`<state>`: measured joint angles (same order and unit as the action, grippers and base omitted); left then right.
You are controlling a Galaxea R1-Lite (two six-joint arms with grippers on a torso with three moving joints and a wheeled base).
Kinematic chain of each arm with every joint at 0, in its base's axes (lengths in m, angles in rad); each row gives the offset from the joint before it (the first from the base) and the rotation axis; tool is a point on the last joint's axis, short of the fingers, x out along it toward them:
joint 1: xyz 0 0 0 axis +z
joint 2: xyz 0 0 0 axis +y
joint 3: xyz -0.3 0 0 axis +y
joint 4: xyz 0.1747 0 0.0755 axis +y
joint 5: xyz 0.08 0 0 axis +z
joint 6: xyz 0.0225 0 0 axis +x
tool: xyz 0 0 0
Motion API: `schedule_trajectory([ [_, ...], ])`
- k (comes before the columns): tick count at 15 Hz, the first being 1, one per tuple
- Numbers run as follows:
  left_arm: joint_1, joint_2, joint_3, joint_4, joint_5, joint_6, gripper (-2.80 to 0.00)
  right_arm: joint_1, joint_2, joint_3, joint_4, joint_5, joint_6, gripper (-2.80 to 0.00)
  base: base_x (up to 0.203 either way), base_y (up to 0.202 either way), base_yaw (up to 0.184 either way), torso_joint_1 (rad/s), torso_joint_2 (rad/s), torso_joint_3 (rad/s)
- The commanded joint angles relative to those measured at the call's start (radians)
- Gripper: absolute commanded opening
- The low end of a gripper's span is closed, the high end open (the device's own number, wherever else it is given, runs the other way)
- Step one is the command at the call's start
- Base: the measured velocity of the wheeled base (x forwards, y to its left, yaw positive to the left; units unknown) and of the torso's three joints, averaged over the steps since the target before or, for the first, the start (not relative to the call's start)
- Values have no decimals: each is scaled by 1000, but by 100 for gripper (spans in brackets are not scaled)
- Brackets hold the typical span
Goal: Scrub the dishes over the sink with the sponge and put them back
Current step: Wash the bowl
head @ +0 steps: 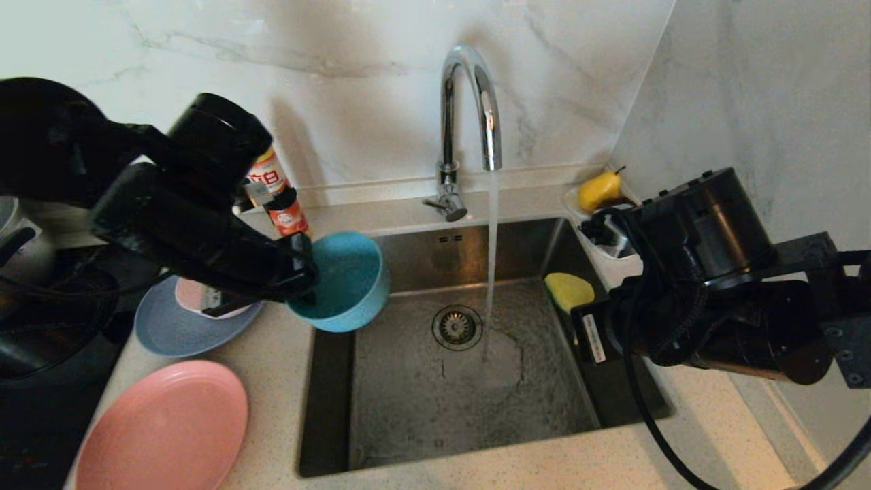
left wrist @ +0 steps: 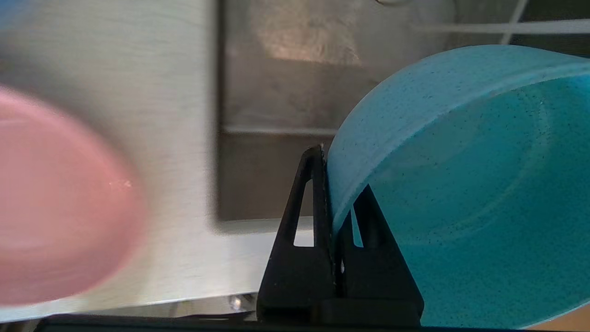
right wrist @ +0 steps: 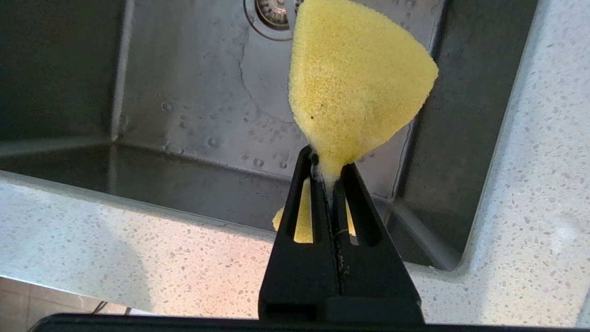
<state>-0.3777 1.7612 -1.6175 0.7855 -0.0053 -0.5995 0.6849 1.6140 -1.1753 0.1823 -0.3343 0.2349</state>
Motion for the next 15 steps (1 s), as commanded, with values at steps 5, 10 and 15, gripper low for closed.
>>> schedule_trajectory([
  [5, -168, 308, -274, 15, 102, -181, -280, 2, -39, -7, 6, -2, -5, -280, 0, 0, 0, 0, 0, 0],
  [10, -238, 402, -298, -36, 144, -205, -280, 5, -81, 8, 4, -1, -22, -280, 0, 0, 0, 0, 0, 0],
  [15, -266, 435, -298, -74, 143, -226, -280, 4, -141, 15, 9, 0, -23, -280, 0, 0, 0, 0, 0, 0],
])
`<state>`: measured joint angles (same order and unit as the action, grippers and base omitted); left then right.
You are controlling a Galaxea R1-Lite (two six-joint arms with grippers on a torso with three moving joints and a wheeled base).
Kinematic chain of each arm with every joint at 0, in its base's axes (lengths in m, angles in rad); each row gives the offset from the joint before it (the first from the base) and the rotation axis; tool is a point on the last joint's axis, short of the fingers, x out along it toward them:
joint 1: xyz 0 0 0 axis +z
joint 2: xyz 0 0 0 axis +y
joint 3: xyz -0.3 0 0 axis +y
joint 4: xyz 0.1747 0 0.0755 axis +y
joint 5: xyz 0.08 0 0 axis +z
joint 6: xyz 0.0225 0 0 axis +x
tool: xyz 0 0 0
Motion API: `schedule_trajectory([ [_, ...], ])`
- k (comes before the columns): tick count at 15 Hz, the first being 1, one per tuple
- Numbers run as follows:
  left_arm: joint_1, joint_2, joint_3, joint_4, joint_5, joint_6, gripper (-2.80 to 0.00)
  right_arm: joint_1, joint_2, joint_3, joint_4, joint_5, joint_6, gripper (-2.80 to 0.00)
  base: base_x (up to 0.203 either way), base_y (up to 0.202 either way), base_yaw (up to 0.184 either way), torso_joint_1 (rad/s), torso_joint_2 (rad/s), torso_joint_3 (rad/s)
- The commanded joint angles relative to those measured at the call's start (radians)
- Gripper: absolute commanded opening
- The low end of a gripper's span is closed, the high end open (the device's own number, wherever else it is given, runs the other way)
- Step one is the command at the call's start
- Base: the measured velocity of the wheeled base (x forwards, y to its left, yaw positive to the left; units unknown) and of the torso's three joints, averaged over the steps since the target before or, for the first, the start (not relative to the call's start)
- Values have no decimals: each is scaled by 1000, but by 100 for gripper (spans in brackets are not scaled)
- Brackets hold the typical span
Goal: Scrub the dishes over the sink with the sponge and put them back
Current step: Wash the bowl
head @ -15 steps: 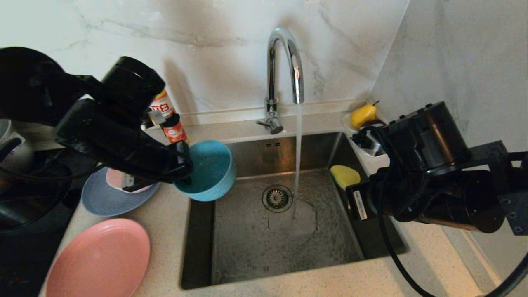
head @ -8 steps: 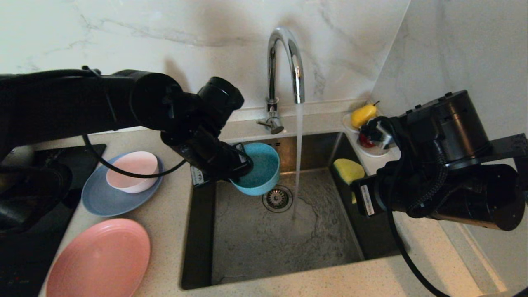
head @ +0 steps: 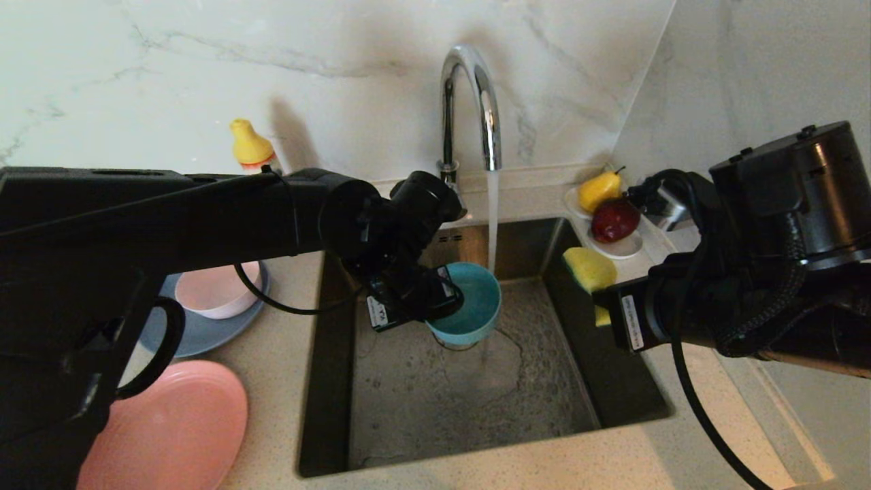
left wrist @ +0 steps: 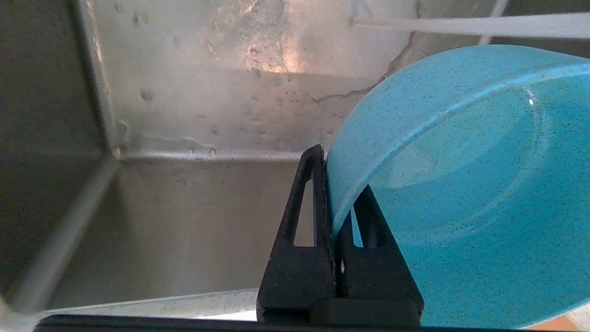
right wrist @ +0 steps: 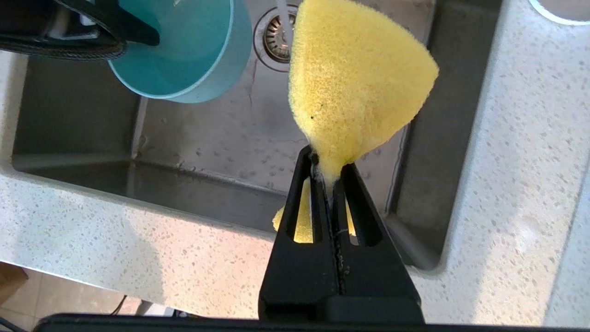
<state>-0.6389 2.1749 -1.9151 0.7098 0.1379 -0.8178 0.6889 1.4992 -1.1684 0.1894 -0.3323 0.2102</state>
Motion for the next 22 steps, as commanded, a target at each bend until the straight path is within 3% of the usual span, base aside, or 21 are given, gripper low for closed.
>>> schedule_trajectory([
  [1, -7, 28, 0, -7, 0, -12, -280, -2, -33, 12, 2, -2, 1, -280, 0, 0, 0, 0, 0, 0],
  [4, -17, 62, 0, -67, 2, -44, -280, -6, -42, 1, 5, -4, 1, -280, 0, 0, 0, 0, 0, 0],
  [10, -18, 89, -1, -245, 5, -49, -280, -6, -27, -17, 27, -2, 1, -280, 0, 0, 0, 0, 0, 0],
  [16, -17, 142, -4, -324, 58, -14, -280, -6, -36, -14, 30, -2, 1, -280, 0, 0, 0, 0, 0, 0],
  [22, -11, 138, -2, -328, 60, -15, -280, -6, -36, -23, 30, -2, 0, -280, 0, 0, 0, 0, 0, 0],
])
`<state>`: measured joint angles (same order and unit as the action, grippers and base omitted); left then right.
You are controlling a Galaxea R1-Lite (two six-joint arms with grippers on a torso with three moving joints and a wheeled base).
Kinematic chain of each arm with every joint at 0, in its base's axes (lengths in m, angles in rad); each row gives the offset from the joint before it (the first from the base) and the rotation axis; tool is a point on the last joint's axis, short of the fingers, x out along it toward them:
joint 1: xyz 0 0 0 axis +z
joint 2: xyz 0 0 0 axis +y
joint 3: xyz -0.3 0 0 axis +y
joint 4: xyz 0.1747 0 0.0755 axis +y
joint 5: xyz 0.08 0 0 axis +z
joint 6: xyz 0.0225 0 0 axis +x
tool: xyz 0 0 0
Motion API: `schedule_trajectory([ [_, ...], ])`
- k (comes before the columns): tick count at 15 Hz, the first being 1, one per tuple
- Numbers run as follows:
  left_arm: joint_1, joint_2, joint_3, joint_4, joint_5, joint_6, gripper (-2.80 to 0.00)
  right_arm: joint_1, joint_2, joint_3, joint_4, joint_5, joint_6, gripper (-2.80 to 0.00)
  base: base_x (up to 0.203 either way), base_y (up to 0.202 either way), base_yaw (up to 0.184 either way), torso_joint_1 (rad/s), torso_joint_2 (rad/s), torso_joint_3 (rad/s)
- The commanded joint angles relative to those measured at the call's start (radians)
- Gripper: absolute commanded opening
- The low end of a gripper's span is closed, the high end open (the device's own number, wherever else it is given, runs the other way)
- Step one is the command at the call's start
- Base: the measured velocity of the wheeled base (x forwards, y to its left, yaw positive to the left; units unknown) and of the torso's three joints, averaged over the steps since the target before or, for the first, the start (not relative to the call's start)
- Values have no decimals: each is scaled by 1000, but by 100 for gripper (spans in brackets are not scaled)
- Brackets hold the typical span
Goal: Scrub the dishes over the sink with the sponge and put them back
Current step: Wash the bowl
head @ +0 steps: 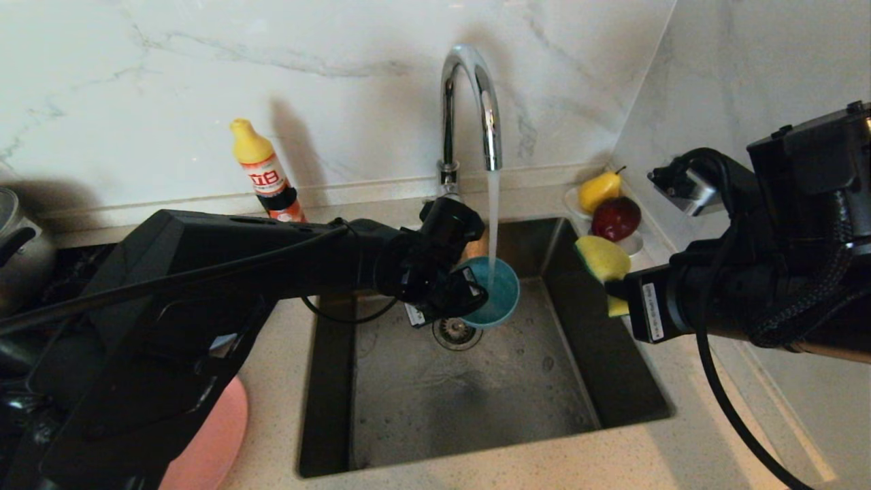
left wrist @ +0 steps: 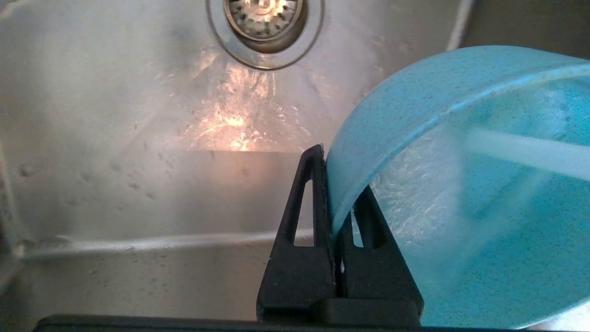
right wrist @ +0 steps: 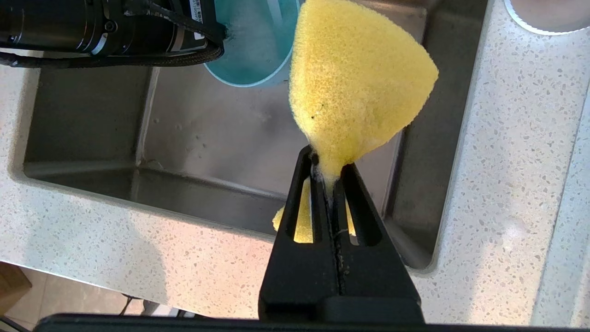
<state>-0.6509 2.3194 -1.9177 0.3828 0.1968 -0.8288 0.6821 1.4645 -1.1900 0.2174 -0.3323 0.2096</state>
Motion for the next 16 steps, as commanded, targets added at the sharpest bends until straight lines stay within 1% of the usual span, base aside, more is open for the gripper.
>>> schedule_trajectory([
  [1, 0, -8, 0, -1, 1, -4, -280, 0, -1, -2, 0, -2, 1, -280, 0, 0, 0, 0, 0, 0],
  [6, 0, -9, 3, 23, 1, -10, -280, -1, 7, -48, 12, 3, 1, -280, 0, 0, 0, 0, 0, 0],
  [13, -3, -21, 3, 34, 0, -12, -280, -1, -4, -48, 22, 6, 1, -280, 0, 0, 0, 0, 0, 0],
  [15, -3, -30, 11, 43, 10, -12, -280, -1, -7, -43, 24, 6, 1, -280, 0, 0, 0, 0, 0, 0],
  [16, -1, -44, 24, 45, 30, -10, -280, -1, -11, -40, 28, 5, 1, -280, 0, 0, 0, 0, 0, 0],
])
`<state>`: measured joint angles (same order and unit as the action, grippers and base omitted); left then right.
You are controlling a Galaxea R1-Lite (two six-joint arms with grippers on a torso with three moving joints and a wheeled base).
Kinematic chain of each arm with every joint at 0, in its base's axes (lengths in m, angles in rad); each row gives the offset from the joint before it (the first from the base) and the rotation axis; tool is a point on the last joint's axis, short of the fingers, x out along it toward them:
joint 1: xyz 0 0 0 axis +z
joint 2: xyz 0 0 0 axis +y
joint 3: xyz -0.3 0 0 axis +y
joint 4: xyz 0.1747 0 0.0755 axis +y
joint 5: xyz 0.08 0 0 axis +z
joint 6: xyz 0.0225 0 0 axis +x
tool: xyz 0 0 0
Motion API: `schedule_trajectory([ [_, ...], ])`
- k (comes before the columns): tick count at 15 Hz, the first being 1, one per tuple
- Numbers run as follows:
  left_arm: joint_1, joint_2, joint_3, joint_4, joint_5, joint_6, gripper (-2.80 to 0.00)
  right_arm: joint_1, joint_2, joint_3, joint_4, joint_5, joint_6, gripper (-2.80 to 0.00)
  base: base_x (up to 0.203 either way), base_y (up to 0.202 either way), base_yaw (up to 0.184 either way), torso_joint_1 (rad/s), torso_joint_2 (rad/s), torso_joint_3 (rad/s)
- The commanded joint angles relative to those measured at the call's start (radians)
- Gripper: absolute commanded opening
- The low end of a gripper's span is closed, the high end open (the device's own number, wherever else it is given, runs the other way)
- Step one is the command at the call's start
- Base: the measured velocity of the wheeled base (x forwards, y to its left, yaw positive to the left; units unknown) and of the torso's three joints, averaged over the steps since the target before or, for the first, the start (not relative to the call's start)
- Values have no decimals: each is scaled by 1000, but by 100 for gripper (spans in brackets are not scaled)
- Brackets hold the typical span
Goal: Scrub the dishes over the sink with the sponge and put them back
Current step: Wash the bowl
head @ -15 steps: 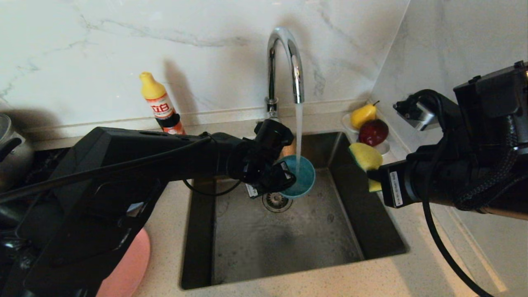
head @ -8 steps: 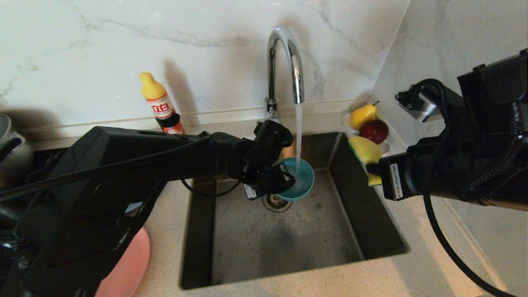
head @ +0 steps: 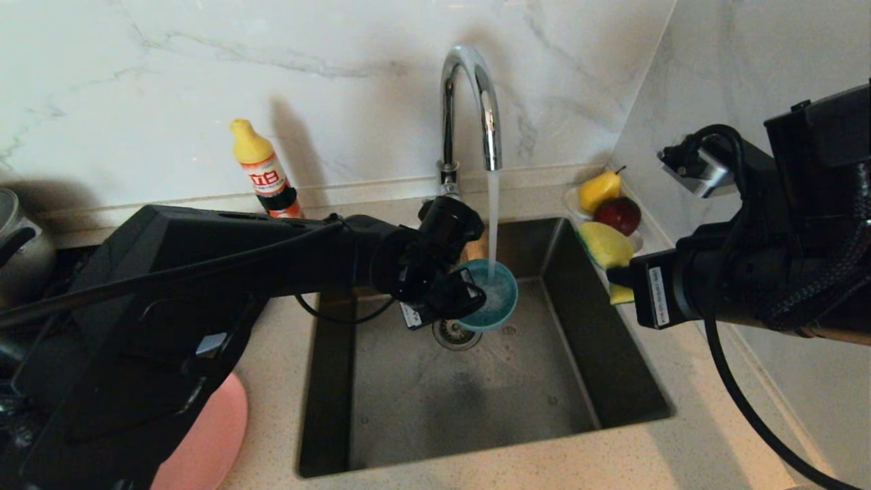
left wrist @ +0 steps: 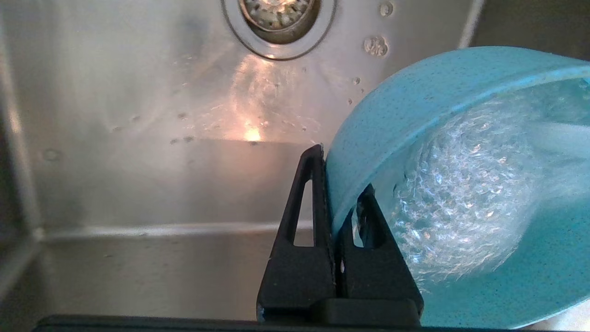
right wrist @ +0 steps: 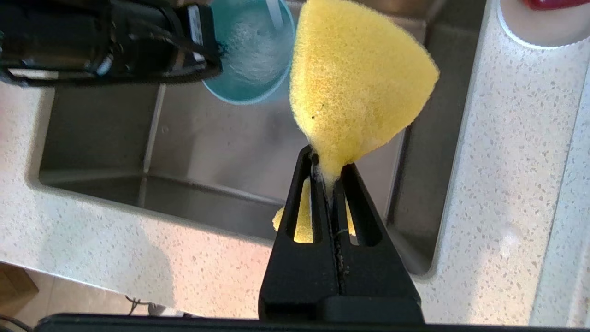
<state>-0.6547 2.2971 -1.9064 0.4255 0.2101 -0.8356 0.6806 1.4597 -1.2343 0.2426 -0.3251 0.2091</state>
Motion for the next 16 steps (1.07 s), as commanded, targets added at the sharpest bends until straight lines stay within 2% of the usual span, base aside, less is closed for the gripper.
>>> schedule_trajectory([
  [1, 7, -44, 38, 10, 45, 3, -280, 0, -9, 6, 9, -2, 1, -280, 0, 0, 0, 0, 0, 0],
  [7, 18, -292, 204, 10, 319, 109, -280, 10, -21, 25, 28, -2, 1, -280, 0, 0, 0, 0, 0, 0],
  [9, 18, -388, 242, 6, 365, 149, -280, 11, -18, 32, 46, 3, 3, -280, 0, 0, 0, 0, 0, 0],
  [11, 19, -461, 286, -33, 381, 179, -280, 15, -23, 33, 47, 12, 3, -280, 0, 0, 0, 0, 0, 0],
  [13, 20, -527, 369, -124, 384, 239, -280, 37, -26, 42, 55, 14, 4, -280, 0, 0, 0, 0, 0, 0],
  [15, 22, -585, 460, -324, 382, 373, -280, 47, -13, 53, 57, 23, 6, -280, 0, 0, 0, 0, 0, 0],
  [16, 23, -615, 515, -446, 376, 468, -280, 54, -7, 56, 57, 26, 7, -280, 0, 0, 0, 0, 0, 0],
])
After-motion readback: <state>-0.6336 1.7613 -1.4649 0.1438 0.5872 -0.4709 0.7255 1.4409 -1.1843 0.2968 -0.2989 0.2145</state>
